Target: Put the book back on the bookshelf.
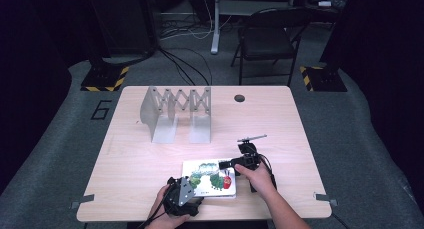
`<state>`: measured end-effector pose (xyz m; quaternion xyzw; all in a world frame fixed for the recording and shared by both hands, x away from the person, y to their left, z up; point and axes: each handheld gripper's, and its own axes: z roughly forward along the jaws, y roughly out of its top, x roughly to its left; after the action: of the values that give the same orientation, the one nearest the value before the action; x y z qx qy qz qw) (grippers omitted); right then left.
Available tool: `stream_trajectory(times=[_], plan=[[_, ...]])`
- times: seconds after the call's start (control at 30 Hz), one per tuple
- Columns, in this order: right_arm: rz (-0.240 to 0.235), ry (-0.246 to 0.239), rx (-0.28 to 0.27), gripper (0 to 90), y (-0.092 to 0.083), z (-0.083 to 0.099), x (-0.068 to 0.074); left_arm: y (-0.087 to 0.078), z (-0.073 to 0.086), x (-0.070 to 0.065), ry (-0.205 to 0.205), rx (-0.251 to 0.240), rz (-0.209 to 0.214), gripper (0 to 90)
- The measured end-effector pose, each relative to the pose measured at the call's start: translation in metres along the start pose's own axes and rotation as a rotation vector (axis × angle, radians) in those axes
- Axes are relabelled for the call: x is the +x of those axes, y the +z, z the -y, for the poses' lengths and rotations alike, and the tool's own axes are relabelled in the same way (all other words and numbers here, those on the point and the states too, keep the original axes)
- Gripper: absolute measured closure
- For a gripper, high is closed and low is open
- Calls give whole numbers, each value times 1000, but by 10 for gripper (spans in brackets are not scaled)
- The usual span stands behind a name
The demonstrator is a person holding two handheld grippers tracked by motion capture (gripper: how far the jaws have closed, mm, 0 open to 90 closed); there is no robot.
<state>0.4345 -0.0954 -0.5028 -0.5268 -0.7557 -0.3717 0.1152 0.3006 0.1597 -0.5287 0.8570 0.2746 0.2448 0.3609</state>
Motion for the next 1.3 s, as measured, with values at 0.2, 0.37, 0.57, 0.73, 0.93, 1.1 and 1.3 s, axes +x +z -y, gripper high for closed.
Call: stream_trajectory(times=[0.2, 0.37, 0.57, 0.73, 0.93, 1.1, 1.3], plan=[[-21, 8, 10, 402, 3, 0, -3, 0, 0, -1, 2, 4, -4, 146], [-22, 21, 15, 422, 2, 0, -4, -2, -1, -1, 6, 21, 2, 147], [-21, 24, 3, 421, 1, 0, -6, -6, -1, 0, -10, 31, 8, 159], [-24, 23, 1, 421, 1, 0, -7, -14, -3, 9, -45, 50, 20, 161], [-26, 21, 7, 421, 1, 0, -7, -20, -6, 13, -70, 35, 26, 162], [-23, 19, 7, 420, 1, 0, -6, -22, -7, 17, -80, 27, 21, 162], [-22, 20, 8, 419, 1, 0, -6, -21, -9, 25, -132, 21, 28, 162]])
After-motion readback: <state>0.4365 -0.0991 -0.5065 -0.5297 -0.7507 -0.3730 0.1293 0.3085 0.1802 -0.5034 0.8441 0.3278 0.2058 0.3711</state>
